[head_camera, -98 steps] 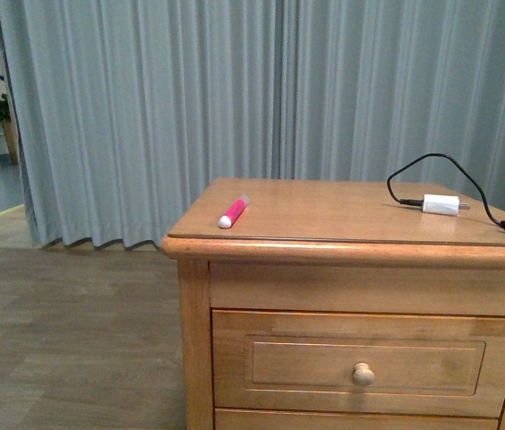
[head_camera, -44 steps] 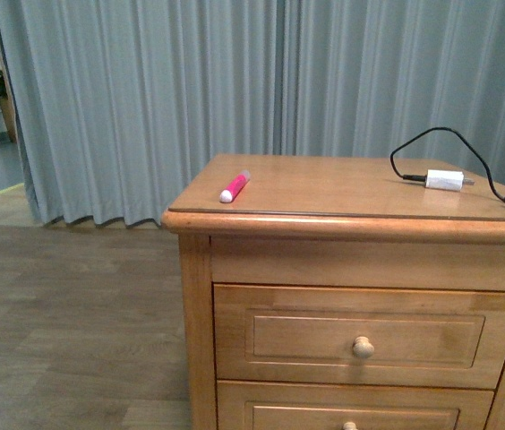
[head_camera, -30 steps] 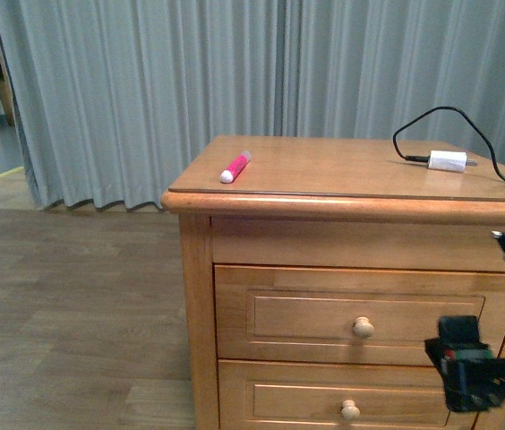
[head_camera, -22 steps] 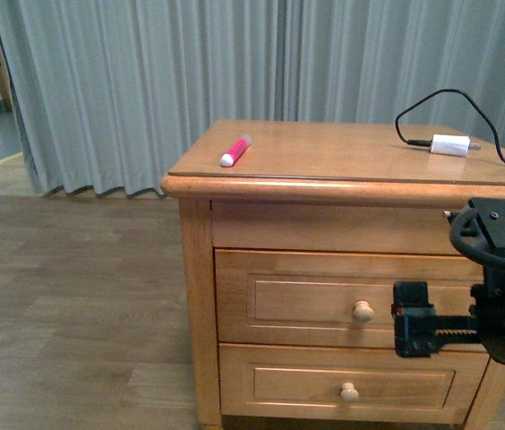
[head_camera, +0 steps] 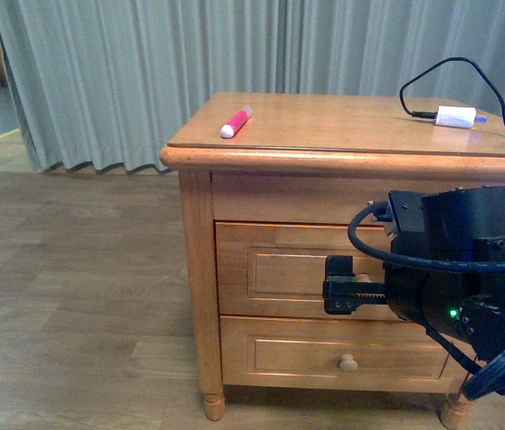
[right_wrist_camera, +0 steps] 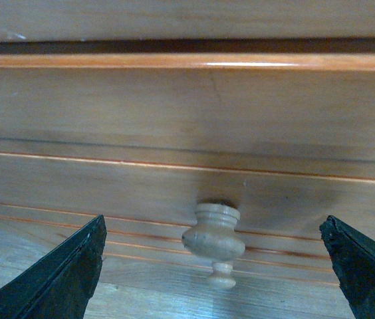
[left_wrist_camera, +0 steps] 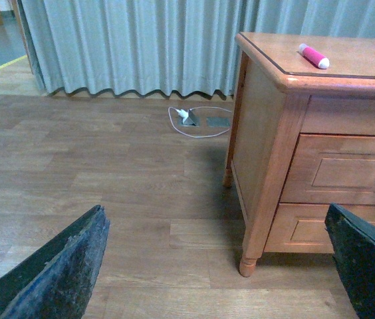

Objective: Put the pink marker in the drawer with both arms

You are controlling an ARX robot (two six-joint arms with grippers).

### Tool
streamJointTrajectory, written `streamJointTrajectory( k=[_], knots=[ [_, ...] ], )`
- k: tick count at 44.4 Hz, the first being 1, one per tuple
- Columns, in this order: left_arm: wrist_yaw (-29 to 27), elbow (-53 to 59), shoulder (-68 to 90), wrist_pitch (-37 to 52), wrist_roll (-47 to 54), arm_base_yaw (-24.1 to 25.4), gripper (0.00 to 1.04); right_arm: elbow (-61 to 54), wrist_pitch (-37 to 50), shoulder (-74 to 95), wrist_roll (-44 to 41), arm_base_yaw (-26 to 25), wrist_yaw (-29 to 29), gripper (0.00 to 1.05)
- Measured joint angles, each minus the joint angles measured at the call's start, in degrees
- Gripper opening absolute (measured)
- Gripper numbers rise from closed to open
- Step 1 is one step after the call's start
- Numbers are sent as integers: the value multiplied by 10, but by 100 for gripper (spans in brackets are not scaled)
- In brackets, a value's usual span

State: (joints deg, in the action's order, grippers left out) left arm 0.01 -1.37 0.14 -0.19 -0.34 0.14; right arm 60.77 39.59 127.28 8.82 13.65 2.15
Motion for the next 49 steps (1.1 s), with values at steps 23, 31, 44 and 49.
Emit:
streamJointTrajectory(
  k=[23, 31, 44, 49],
  knots=[
    [0, 0, 0, 0, 0, 0, 99, 31, 6, 52, 32, -8, 12, 96],
    [0, 0, 0, 0, 0, 0, 99, 17, 16, 29, 31, 1, 17, 96],
    [0, 0, 0, 0, 0, 0, 99, 19, 16, 27, 31, 8, 33, 96],
    [0, 0, 0, 0, 0, 0, 99, 23, 14, 29, 31, 10, 43, 92]
  ],
)
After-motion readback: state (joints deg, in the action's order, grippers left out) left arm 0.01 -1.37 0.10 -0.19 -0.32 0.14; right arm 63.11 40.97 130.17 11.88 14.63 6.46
